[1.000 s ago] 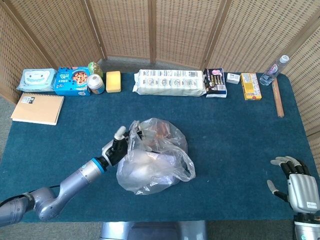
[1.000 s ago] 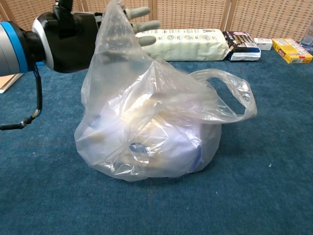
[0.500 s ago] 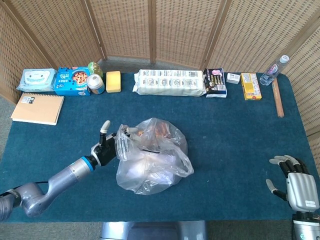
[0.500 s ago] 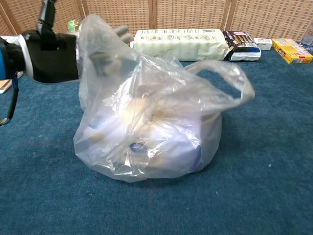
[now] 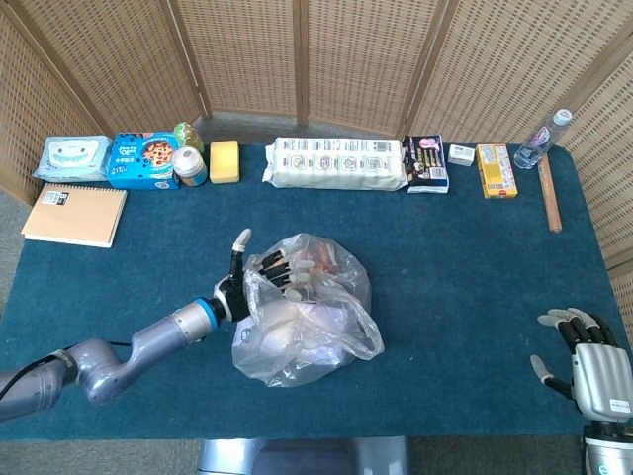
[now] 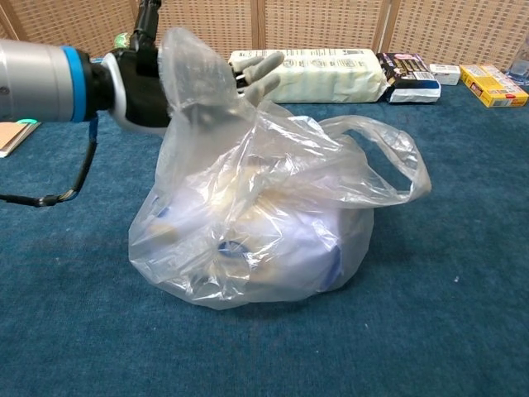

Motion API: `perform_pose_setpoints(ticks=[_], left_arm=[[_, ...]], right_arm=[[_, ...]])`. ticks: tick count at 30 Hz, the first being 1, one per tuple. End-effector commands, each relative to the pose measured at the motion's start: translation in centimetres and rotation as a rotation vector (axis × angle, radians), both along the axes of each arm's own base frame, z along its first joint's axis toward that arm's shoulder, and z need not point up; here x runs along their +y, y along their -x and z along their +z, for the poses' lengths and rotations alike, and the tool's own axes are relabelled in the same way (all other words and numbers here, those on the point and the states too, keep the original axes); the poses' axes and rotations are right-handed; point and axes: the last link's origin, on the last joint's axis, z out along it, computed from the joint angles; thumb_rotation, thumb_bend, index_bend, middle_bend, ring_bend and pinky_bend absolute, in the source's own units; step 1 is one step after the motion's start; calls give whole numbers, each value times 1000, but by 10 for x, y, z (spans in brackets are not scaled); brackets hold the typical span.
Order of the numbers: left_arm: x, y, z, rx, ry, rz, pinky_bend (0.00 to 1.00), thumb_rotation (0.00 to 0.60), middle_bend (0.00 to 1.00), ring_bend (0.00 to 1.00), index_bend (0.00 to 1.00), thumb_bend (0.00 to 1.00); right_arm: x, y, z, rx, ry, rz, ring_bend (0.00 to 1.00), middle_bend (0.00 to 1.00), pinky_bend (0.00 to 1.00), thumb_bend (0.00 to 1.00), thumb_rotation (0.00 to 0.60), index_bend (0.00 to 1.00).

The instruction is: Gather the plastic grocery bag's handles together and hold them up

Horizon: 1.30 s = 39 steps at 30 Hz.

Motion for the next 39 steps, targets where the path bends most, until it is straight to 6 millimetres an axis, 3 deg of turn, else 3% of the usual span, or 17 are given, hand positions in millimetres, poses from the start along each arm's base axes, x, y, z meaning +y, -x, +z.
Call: perform_pose_setpoints(ticks=[1,9,18,28,39], left_arm=[[4,-21,3,-115,22,5,473,0,298,285,92,117],[6,2,29,-81,-66,-60,555,0,389,367,315,186],[12,12,62,-74,-170,-104,609,0,471,447,387,193],[20,-10,82,-34,-219,-177,613,0,473,452,390,195],[32,-43,91,9,-271,-250,606,0,473,452,390,195]], right_arm=[[0,1,1,0,2,-4,207,298,154,287,600,319],[-4,1,-1,-1,-7,2,206,298,154,287,600,319],[-22,-14,-5,-30,-38,69,206,298,153,286,600,319],[-46,-37,-8,-138,-70,177,206,288,170,288,600,314],[-57,-46,-22,-190,-123,229,208,279,207,287,600,304]])
